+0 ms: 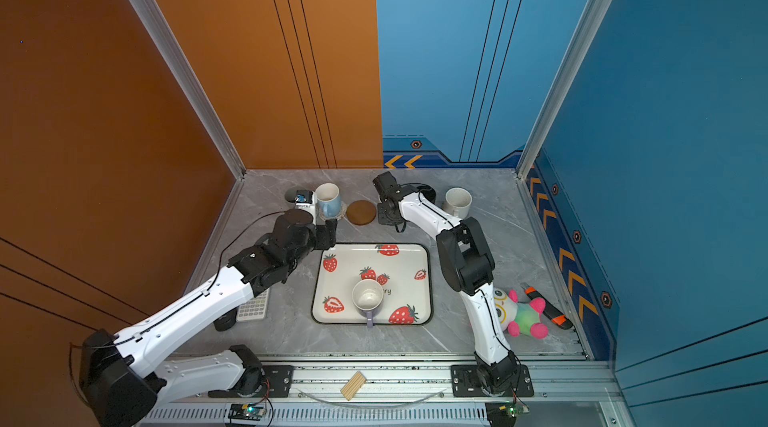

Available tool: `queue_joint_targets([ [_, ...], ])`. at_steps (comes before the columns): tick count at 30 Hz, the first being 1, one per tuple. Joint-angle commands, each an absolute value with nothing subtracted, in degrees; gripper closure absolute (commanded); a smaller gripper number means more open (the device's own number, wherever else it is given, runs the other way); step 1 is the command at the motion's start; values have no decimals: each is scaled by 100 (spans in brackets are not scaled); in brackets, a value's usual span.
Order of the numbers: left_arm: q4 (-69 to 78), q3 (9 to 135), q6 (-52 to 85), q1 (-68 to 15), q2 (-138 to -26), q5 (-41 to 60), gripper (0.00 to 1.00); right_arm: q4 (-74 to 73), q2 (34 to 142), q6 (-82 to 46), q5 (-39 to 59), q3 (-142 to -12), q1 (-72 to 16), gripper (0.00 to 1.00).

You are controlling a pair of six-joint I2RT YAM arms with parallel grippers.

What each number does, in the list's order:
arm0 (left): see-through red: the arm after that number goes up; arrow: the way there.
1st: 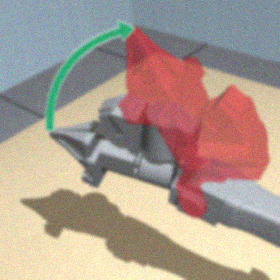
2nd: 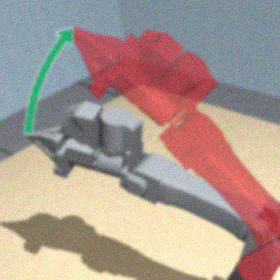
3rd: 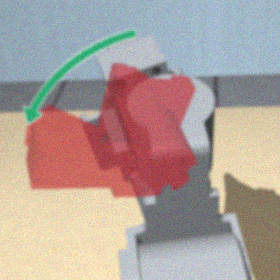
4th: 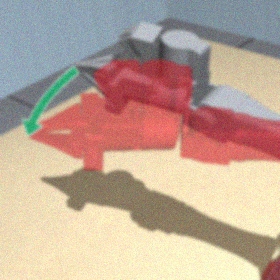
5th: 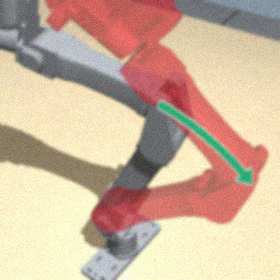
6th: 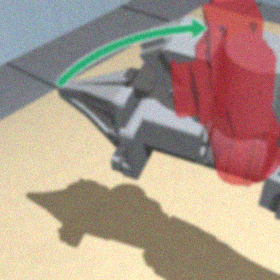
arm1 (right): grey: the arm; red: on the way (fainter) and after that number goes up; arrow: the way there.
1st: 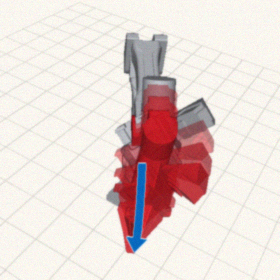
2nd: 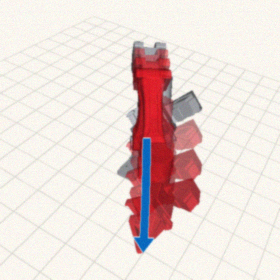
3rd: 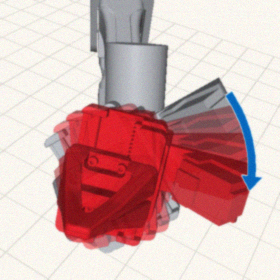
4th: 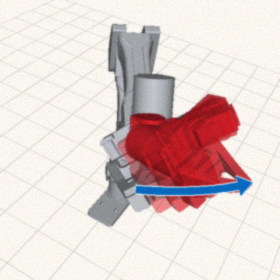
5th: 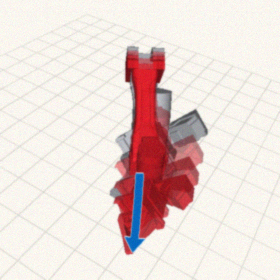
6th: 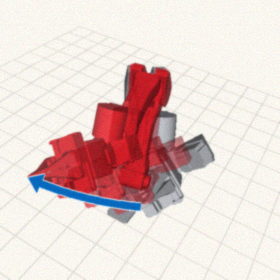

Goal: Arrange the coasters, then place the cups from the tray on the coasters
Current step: 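Lower the red-lined mug onto the brown coaster beside the black mug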

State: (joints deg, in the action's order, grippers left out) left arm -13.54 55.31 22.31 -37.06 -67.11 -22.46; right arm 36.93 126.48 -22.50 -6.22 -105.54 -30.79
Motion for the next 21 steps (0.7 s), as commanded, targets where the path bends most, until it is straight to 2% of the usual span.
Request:
queue_joint_targets([
  [1,-1450,5564,2197,-3639,-6754,-2222,27,3603,12689,-2294,-883,-10758,-3064,100],
  [21,-1424,5602,2224,-3629,-6882,-2118,27,3608,12901,-2303,-941,-10888,-2980,100],
])
